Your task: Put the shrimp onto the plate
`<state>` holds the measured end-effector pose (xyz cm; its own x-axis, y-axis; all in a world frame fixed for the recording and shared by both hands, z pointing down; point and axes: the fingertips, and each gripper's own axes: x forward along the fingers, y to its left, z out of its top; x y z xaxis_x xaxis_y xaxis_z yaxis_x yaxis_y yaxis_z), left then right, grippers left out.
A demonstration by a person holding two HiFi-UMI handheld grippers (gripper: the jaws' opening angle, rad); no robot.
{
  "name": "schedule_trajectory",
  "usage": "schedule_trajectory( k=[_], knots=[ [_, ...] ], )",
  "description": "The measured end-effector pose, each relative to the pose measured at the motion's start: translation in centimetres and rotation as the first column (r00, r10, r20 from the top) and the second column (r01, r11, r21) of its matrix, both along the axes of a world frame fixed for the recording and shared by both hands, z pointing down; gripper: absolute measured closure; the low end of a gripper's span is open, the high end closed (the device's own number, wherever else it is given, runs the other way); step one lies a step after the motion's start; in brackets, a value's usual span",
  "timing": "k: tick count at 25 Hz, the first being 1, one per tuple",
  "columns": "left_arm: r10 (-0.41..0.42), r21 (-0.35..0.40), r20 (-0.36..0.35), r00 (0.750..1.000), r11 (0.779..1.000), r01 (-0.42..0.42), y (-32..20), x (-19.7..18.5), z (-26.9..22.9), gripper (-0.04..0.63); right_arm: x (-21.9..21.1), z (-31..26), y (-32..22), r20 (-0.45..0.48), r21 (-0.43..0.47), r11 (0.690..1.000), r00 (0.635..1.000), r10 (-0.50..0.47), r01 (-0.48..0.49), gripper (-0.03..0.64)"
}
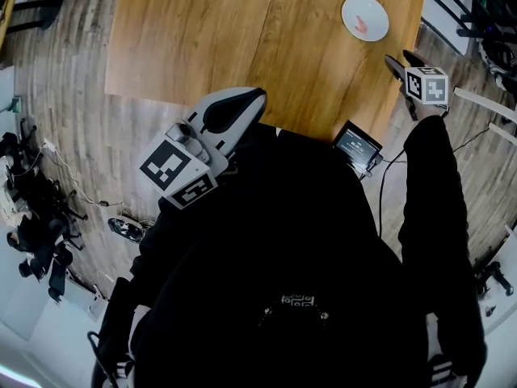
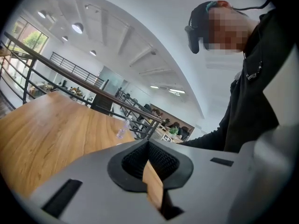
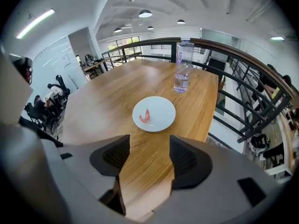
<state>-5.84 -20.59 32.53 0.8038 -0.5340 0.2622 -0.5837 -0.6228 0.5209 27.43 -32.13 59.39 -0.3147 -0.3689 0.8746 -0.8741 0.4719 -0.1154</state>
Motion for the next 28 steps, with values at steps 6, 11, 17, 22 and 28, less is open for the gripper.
schedule_trajectory(
  k=[6,11,17,22,28],
  knots=[
    [0.145,0.072,-0.017,0.989,0.987,-0.143,-0.3,1.1,-1.2,0.591,1.2,-2.0,5.3,-0.031,-0.031,0.997,0.997,0.067,-0.068,0.410],
    [0.226,0.131,-0.060,0.972,0.967,-0.216,-1.9,2.3,-2.2,0.591,0.5,-4.7,7.7,-0.009,-0.011,0.994,0.994,0.105,-0.105,0.563],
    [0.347,0.210,-0.082,0.934,0.923,-0.324,-1.1,4.1,-4.4,0.591,-2.8,-9.0,12.0,-0.046,0.024,1.000,0.999,-0.011,0.012,0.594],
    [0.454,0.267,-0.050,0.889,0.864,-0.427,0.6,5.8,-5.4,0.591,-4.9,-12.1,14.6,-0.060,0.103,0.992,0.995,-0.073,0.079,0.597],
    [0.541,0.329,-0.014,0.841,0.797,-0.507,2.2,6.9,-7.6,0.591,-9.5,-21.5,15.9,0.157,0.316,0.949,0.986,-0.057,0.005,0.598]
  ],
)
